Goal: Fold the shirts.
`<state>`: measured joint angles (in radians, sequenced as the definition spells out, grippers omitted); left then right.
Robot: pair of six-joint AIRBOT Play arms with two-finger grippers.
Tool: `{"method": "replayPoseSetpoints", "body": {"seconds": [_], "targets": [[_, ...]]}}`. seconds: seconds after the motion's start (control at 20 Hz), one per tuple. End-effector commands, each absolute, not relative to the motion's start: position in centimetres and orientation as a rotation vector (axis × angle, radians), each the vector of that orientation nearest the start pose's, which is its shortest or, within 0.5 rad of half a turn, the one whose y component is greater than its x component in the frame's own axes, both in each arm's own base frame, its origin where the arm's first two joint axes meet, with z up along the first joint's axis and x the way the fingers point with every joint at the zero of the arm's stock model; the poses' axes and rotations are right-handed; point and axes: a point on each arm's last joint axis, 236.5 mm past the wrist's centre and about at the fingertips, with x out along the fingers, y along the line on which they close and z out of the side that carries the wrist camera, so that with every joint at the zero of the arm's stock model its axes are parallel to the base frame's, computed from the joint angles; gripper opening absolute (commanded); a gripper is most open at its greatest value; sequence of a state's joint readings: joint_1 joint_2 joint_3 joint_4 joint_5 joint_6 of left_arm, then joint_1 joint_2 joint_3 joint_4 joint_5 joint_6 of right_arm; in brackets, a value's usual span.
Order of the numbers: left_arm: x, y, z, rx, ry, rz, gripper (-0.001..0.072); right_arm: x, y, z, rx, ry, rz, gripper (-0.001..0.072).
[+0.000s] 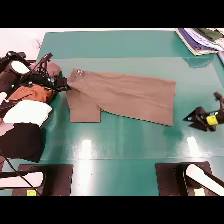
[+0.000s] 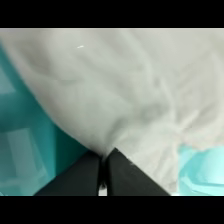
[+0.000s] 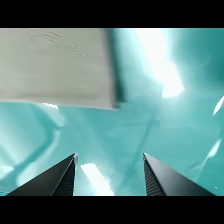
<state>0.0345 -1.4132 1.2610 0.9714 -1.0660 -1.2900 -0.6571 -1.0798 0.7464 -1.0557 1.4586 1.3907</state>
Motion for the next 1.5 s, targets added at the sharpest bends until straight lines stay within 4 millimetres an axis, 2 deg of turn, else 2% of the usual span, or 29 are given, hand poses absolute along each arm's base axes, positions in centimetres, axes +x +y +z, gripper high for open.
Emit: {"method": "replayPoseSetpoints", "body": {"seconds": [0.0,0.1,0.2,0.3,0.35,0.4,0.5,0.55,0.6,0.65,0.75,0.85,0.95,1.0,1.05,1.1,1.15,1.2,1.25,1.35,1.45], "targets": [[43.4,-10.2,4.4,-0.32,1.103,-0.424,0.0028,23.1,-1.8,-6.6,1.108,1.419,-0.017,0.0467],[43.4,-10.2,4.5,-0.325,1.101,-0.425,0.0028,24.6,-0.1,-8.0,1.167,1.388,0.02,0.0467],[43.5,-10.3,4.6,-0.335,1.096,-0.424,0.0028,25.6,1.5,-9.5,1.14,1.416,0.045,0.045],[43.4,-10.5,4.7,-0.343,1.098,-0.429,0.0028,27.7,3.1,-10.2,1.113,1.377,0.068,0.0448],[43.4,-10.5,4.7,-0.355,1.102,-0.422,0.0028,28.8,3.4,-10.4,1.109,1.343,0.059,0.0424],[43.3,-10.5,4.6,-0.363,1.109,-0.42,0.0028,29.8,3.7,-10.4,1.103,1.31,0.053,0.0291],[42.9,-10.6,5.0,-0.358,1.114,-0.428,0.0028,30.9,4.5,-9.8,1.044,1.291,0.094,0.0096],[42.9,-10.6,5.7,-0.353,1.093,-0.427,0.0028,31.4,5.0,-8.9,1.008,1.287,0.148,0.0017],[43.0,-10.5,7.3,-0.344,1.049,-0.425,0.0028,32.1,5.5,-7.2,0.968,1.278,0.223,0.0017],[43.1,-10.3,9.5,-0.325,0.992,-0.425,0.0027,33.0,5.8,-4.9,0.923,1.248,0.296,0.0017],[42.5,-10.0,16.8,-0.263,0.824,-0.433,0.0028,35.1,5.8,2.6,0.807,1.128,0.42,0.0016],[40.6,-10.1,26.2,-0.198,0.619,-0.454,0.0028,36.3,5.3,12.8,0.639,0.926,0.489,0.0017],[36.4,-10.3,36.9,-0.126,0.362,-0.467,0.0028,35.7,4.5,24.0,0.484,0.68,0.475,0.0016],[33.5,-10.3,42.4,-0.093,0.221,-0.468,0.0027,34.5,4.3,29.5,0.405,0.562,0.46,0.0016],[30.2,-10.3,47.2,-0.063,0.084,-0.465,0.0027,33.1,4.3,34.0,0.339,0.462,0.441,0.0016],[27.0,-10.3,51.1,-0.039,-0.03,-0.461,0.0027,31.2,4.5,38.2,0.266,0.364,0.418,0.0016],[23.9,-10.3,54.2,-0.015,-0.127,-0.46,0.0027,29.5,4.5,41.5,0.21,0.288,0.384,0.0016],[21.1,-10.4,56.6,-0.002,-0.2,-0.462,0.0027,27.8,4.2,44.2,0.158,0.229,0.322,0.0016],[18.7,-10.5,58.7,-0.002,-0.267,-0.465,0.0026,26.4,3.7,46.1,0.119,0.188,0.256,0.0016],[15.8,-10.5,61.3,0.002,-0.36,-0.463,0.0026,23.8,2.5,48.9,0.053,0.137,0.122,0.0016],[14.8,-10.4,62.3,0.005,-0.399,-0.46,0.0026,22.5,1.6,50.3,0.023,0.129,0.037,0.0016]]}}
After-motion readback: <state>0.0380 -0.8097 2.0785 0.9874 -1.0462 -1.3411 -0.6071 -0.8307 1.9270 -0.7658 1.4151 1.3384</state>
